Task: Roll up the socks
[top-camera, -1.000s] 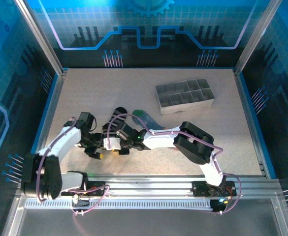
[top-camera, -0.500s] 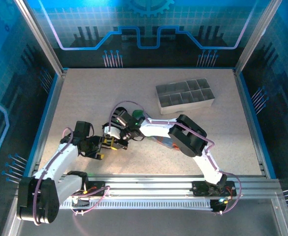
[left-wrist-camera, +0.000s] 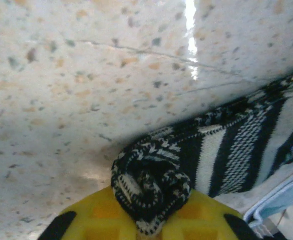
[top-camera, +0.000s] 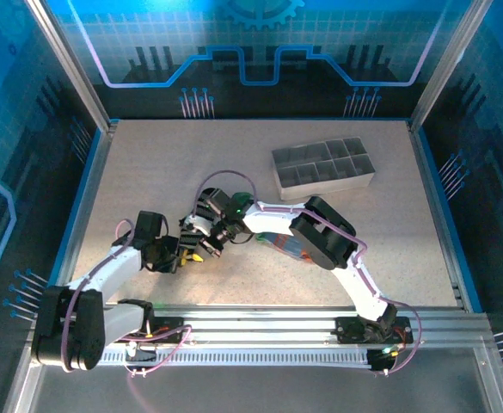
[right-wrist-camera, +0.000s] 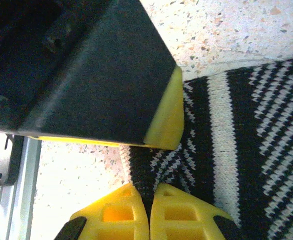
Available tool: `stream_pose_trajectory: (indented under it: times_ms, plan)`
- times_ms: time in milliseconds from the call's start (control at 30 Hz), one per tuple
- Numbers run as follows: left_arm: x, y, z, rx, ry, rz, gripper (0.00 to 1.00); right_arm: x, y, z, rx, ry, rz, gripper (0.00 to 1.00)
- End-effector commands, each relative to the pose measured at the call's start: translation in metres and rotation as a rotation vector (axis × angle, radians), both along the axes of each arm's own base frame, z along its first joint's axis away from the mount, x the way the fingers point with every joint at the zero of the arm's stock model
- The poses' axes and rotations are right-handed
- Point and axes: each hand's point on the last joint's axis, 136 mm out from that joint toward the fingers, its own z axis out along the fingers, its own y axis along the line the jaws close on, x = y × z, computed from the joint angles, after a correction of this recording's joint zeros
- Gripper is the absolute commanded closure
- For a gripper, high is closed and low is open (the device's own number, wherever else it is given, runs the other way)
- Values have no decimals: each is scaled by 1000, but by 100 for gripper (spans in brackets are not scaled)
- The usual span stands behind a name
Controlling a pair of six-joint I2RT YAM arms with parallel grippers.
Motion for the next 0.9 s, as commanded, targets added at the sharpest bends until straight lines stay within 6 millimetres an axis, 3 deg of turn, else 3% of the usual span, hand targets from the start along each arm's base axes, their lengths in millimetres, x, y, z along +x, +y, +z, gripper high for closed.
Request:
stream_pose_trajectory:
  times_ms: [0, 67, 200, 300, 533, 700, 867]
  plan:
    - [-47, 13, -26, 89, 221, -6, 100, 0, -13, -22, -54, 27, -59, 93]
    - [-62, 14, -29, 97, 296, 1, 100, 3, -11, -9, -1, -84, -56, 77]
    - [-86, 18, -26, 108, 452, 30, 100, 9, -15, 30, 121, -504, -58, 48]
    - [-88, 18, -21, 112, 514, 29, 100, 12, -20, 45, 105, -824, -37, 37]
    - [-77, 18, -18, 89, 579, 7, 100, -14, -19, 27, -32, -1206, 187, 36]
    - [-71, 16, -22, 62, 601, 1, 100, -26, -9, 13, -45, -1243, 275, 46]
    - [-65, 17, -21, 65, 600, -15, 100, -11, -3, -4, -89, -1216, 247, 60]
